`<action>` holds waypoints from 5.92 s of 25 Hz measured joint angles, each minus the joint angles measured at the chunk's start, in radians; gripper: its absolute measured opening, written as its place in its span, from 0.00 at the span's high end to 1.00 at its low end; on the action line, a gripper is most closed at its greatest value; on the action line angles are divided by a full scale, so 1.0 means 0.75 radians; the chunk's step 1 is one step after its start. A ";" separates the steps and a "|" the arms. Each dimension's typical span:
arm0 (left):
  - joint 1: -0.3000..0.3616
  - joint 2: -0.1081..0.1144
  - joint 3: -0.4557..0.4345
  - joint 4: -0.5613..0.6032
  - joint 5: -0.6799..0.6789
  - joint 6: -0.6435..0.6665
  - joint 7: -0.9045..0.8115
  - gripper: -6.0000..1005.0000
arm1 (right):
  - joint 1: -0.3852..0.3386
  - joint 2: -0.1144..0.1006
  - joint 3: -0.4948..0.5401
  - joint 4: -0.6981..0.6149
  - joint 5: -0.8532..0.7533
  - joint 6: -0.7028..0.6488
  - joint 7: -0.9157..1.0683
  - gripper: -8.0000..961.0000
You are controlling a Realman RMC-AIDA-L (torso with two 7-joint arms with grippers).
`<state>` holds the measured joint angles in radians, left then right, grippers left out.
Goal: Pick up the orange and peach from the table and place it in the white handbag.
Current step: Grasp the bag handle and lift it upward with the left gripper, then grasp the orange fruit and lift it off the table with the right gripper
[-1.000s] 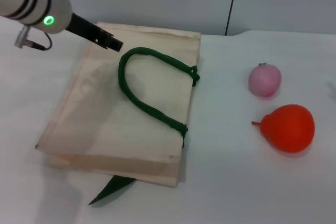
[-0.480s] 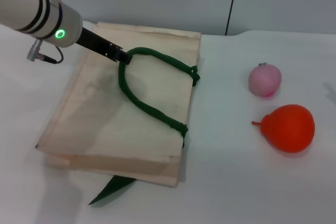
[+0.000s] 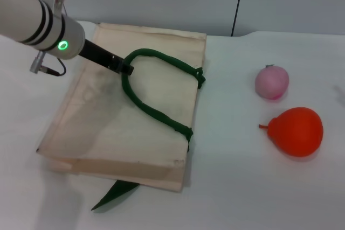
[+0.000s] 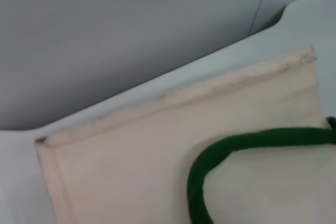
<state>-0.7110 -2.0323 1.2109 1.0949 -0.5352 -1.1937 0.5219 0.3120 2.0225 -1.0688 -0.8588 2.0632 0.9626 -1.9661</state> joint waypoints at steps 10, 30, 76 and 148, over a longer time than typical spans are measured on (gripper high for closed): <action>-0.010 0.003 -0.011 -0.087 -0.004 0.044 -0.032 0.47 | -0.001 0.001 0.000 0.000 0.000 0.003 0.001 0.18; -0.083 0.005 -0.003 -0.254 -0.004 0.201 -0.104 0.49 | 0.001 0.003 0.002 -0.004 0.002 0.052 0.004 0.18; -0.179 0.010 -0.009 -0.504 -0.001 0.419 -0.070 0.75 | 0.005 0.003 -0.003 -0.037 -0.022 0.100 0.021 0.18; 0.214 0.014 -0.119 0.939 -0.283 -0.118 0.049 0.87 | 0.329 -0.001 0.299 -0.123 -1.787 0.677 1.242 0.15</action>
<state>-0.5507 -2.0219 1.1213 1.7994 -0.7471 -1.2819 0.5584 0.5591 2.0217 -0.8443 -0.9514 0.7231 1.4702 -1.0346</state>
